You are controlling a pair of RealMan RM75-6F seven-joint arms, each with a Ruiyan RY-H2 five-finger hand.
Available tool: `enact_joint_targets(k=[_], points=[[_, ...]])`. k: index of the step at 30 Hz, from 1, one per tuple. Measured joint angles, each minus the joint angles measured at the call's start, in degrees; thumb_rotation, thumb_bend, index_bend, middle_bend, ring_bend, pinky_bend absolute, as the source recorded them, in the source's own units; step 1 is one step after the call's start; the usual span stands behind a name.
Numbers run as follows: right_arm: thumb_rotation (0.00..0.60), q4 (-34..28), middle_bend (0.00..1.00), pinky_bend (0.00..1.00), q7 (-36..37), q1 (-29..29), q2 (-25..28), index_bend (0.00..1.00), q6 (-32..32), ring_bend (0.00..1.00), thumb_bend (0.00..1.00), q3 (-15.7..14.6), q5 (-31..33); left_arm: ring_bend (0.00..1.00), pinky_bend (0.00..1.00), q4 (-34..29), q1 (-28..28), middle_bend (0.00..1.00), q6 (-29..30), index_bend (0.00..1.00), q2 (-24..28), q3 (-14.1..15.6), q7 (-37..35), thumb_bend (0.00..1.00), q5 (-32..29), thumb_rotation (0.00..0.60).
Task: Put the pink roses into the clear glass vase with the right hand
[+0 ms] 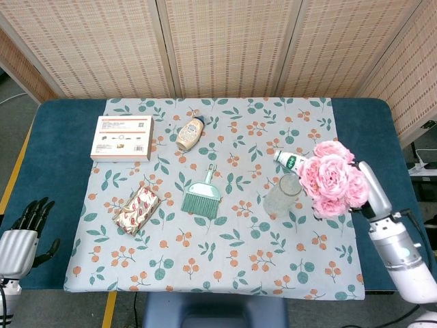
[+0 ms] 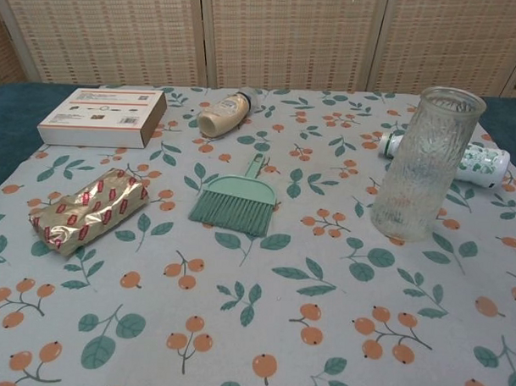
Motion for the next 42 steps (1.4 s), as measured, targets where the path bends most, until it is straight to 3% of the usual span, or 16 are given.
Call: enact_joint_targets(k=[4, 10, 21, 33, 36, 42], points=[[0.600, -0.30, 0.84, 1.00, -2.33, 3.03, -3.15, 0.88, -3.38, 1.00, 0.70, 1.25, 4.03, 0.00, 0.29, 0.01, 0.05, 0.03, 0.01, 0.01, -0.02, -0.06, 0.21, 0.36, -0.19, 0.600], [0.600, 1.11, 0.84, 1.00, -2.44, 4.41, -5.57, 0.88, -5.68, 1.00, 0.70, 1.64, 4.60, 0.00, 0.29, -0.09, 0.09, 0.03, 0.01, 0.01, 0.05, -0.05, 0.28, 0.36, -0.24, 0.600], [0.600, 3.71, 0.84, 1.00, -1.53, 4.28, -5.95, 0.88, -7.10, 1.00, 0.70, 1.62, 5.12, 0.00, 0.29, -0.19, 0.03, 0.03, -0.29, 0.01, -0.05, 0.04, 0.71, 0.36, -0.31, 0.600], [0.600, 11.76, 0.84, 1.00, 4.16, 4.55, -8.53, 0.87, -12.80, 1.00, 0.70, -0.03, 6.17, 0.00, 0.29, -0.12, -0.16, 0.03, -0.91, 0.01, -0.18, 0.08, 1.11, 0.36, -0.60, 0.600], [0.600, 14.36, 0.84, 1.00, 5.01, 4.89, -10.28, 0.81, -13.75, 1.00, 0.69, -0.30, 6.30, 0.00, 0.29, -0.14, -0.19, 0.03, -0.98, 0.01, -0.19, 0.12, 1.17, 0.36, -0.59, 0.600], [0.600, 18.61, 0.84, 1.00, 5.53, 5.59, -13.23, 0.53, -15.25, 1.00, 0.44, -0.90, 5.75, 0.00, 0.29, -0.03, -0.20, 0.03, -0.91, 0.01, -0.24, 0.10, 1.14, 0.36, -0.53, 0.600]])
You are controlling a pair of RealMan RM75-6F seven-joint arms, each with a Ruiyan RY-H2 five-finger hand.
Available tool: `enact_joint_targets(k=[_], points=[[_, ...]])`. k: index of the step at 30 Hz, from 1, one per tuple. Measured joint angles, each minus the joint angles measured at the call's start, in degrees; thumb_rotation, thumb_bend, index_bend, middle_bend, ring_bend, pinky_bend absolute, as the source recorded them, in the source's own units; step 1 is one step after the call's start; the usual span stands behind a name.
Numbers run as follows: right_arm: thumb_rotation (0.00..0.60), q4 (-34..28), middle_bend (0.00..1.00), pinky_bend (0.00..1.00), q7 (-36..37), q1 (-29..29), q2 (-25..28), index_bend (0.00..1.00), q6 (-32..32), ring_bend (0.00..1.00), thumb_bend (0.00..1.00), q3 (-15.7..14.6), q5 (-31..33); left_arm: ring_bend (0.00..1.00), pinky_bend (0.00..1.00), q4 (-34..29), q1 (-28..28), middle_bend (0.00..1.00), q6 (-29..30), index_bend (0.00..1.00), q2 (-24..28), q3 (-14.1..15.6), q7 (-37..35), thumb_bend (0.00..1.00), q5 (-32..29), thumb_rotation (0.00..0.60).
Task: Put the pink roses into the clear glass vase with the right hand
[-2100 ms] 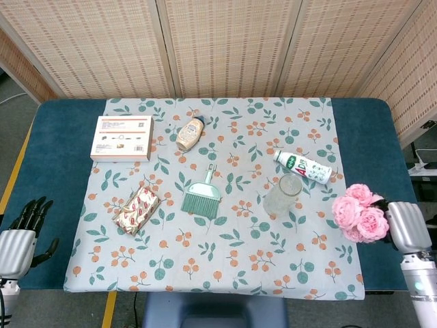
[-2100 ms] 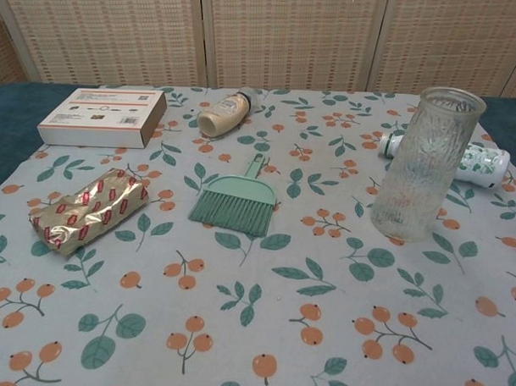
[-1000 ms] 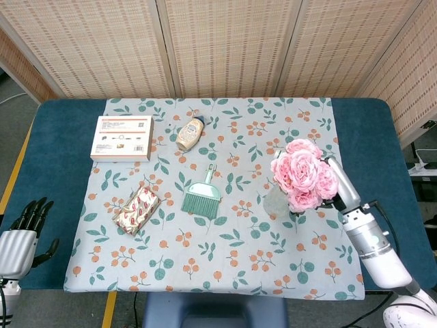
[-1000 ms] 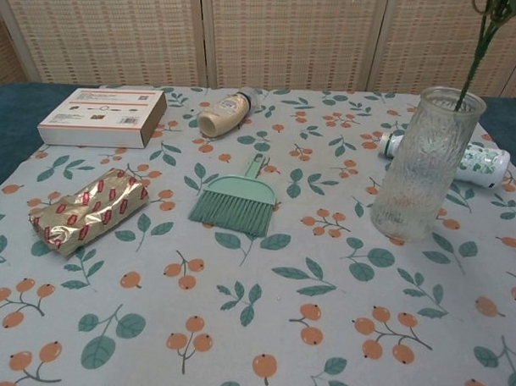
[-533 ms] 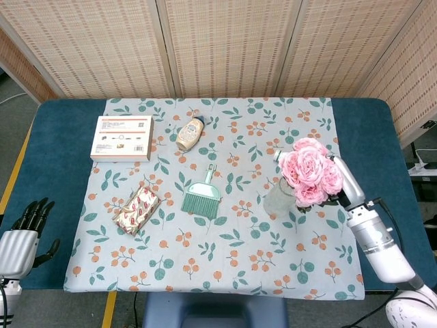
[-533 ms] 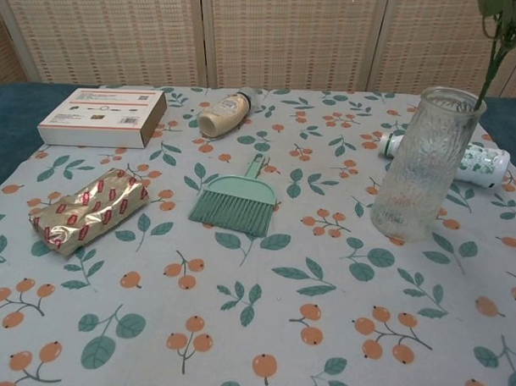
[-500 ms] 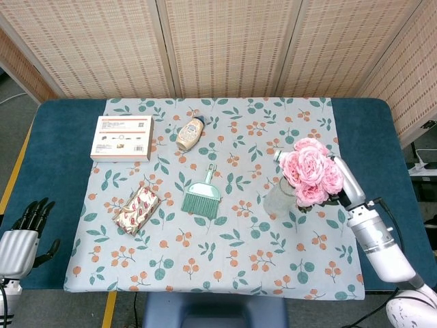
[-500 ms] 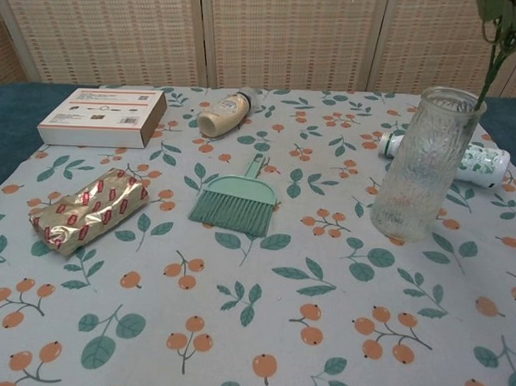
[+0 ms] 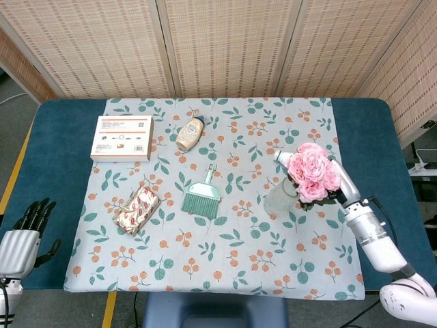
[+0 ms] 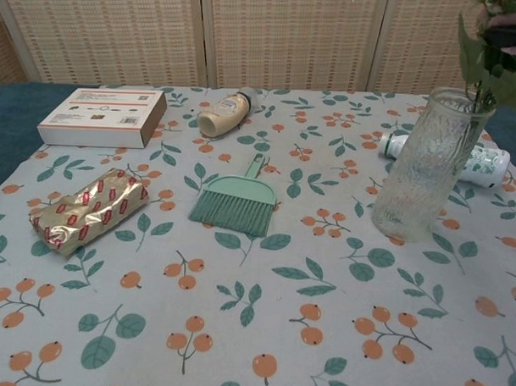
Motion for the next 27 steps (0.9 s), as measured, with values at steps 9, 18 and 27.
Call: enact_joint_targets(k=[9, 18, 27], points=[[0.600, 1.54, 0.84, 1.00, -1.19, -0.70, 0.12, 0.14, 0.17, 0.98, 0.07, -1.42, -2.55, 0.00, 0.29, 0.01, 0.00, 0.03, -0.05, 0.01, 0.00, 0.12, 0.01, 0.36, 0.12, 0.600], [0.600, 2.70, 0.81, 1.00, -5.91, -1.60, 0.29, 0.04, 2.45, 0.97, 0.02, -1.50, -2.18, 0.00, 0.29, 0.04, -0.18, 0.04, -0.36, 0.02, -0.15, 0.30, 0.54, 0.36, 0.34, 0.600], [0.600, -0.08, 0.55, 0.81, -13.27, -6.58, 4.67, 0.20, 9.50, 0.70, 0.02, -4.57, -7.50, 0.00, 0.29, 0.43, -0.33, 0.04, -0.55, 0.02, -0.28, 0.27, 0.27, 0.36, 0.31, 0.600]])
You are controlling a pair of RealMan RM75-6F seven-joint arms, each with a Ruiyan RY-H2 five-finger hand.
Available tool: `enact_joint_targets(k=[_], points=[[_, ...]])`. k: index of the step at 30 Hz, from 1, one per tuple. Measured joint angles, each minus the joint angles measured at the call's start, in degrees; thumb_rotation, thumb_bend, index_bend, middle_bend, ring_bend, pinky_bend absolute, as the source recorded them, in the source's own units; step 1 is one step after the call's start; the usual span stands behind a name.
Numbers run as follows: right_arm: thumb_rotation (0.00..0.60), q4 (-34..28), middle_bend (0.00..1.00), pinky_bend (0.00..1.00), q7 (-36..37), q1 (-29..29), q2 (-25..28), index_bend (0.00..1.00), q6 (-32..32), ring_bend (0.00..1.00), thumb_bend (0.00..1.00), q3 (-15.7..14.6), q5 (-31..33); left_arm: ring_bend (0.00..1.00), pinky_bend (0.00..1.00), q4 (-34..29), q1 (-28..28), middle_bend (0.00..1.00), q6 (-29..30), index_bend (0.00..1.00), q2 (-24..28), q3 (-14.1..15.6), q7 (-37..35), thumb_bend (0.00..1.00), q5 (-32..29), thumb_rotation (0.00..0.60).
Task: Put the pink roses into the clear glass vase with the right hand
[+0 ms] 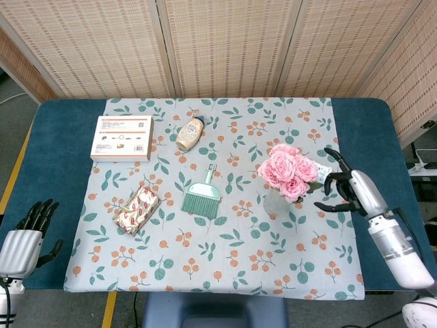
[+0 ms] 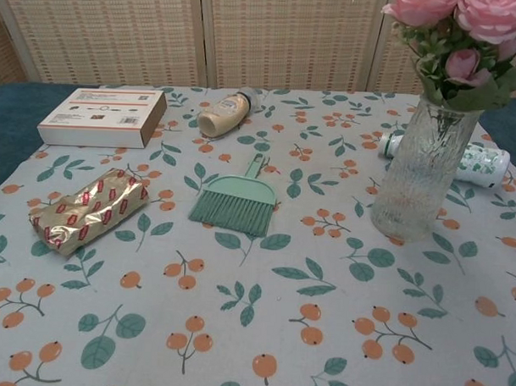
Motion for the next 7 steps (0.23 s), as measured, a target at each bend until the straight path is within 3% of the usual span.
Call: enact_joint_targets(k=[2, 4, 7], points=[[0.600, -0.52, 0.53, 0.75, -5.39, -2.33, 0.19, 0.25, 4.08, 0.62, 0.02, -0.99, -1.15, 0.00, 0.29, 0.13, -0.03, 0.04, -0.03, 0.02, -0.04, 0.00, -0.08, 0.36, 0.01, 0.600], [0.600, -0.59, 0.46, 0.65, -12.30, -5.05, -0.45, 0.24, 9.12, 0.50, 0.02, -2.08, -2.44, 0.00, 0.29, 0.17, -0.04, 0.04, -0.02, 0.02, -0.08, 0.01, -0.10, 0.36, 0.04, 0.600], [0.600, 0.79, 0.36, 0.59, -22.83, -9.55, -3.12, 0.22, 17.69, 0.33, 0.02, -3.94, -4.71, 0.00, 0.29, 0.14, -0.04, 0.04, 0.01, 0.02, -0.10, 0.08, 0.09, 0.36, 0.16, 0.600]])
